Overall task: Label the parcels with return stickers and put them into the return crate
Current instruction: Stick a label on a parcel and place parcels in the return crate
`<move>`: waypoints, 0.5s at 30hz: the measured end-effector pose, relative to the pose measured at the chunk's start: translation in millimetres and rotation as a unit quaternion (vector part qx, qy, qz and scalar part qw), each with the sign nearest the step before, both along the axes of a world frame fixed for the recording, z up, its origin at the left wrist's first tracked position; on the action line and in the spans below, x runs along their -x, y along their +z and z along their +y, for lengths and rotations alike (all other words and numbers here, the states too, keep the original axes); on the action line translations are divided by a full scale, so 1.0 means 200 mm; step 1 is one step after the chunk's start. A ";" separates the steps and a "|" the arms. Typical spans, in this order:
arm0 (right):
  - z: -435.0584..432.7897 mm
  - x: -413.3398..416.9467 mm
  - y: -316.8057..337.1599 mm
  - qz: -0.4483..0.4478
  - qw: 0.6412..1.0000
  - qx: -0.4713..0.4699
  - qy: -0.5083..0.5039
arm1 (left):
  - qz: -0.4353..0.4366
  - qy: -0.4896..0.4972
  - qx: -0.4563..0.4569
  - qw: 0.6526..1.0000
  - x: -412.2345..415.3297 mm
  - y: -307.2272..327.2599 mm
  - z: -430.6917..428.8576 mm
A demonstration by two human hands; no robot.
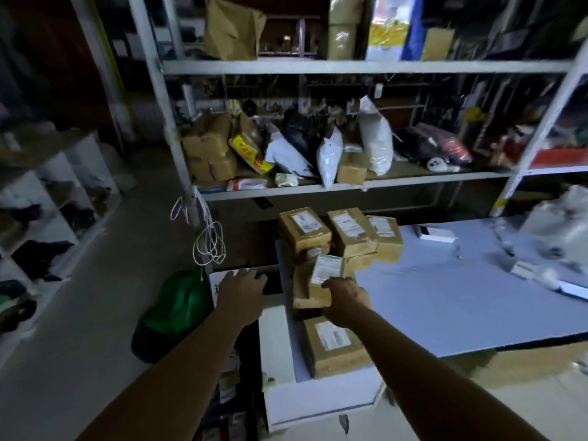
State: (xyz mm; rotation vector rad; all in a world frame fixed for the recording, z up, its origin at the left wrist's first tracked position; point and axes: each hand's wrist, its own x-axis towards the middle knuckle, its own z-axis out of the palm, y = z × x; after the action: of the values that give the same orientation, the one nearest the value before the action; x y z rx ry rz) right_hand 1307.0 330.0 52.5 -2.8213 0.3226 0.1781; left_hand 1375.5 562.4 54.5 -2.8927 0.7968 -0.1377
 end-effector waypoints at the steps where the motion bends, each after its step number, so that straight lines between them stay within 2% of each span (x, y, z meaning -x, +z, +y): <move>1: -0.09 0.05 0.02 0.000 1.000 0.002 -0.007 | 0.003 -0.006 0.014 1.000 0.05 0.04 -0.10; 7: -0.53 0.18 0.07 0.002 0.999 -0.024 -0.048 | 0.056 -0.027 0.039 0.997 0.16 0.13 -0.60; 15: -1.02 -0.06 0.01 0.019 0.998 -0.001 -0.057 | 0.047 -0.021 0.059 0.997 -0.19 -0.02 -1.17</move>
State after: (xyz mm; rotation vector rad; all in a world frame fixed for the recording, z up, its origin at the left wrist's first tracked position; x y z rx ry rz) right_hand 1319.3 125.8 54.8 -2.7900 0.4913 0.2085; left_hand 1414.1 328.7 50.7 -3.0145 0.8933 -0.0550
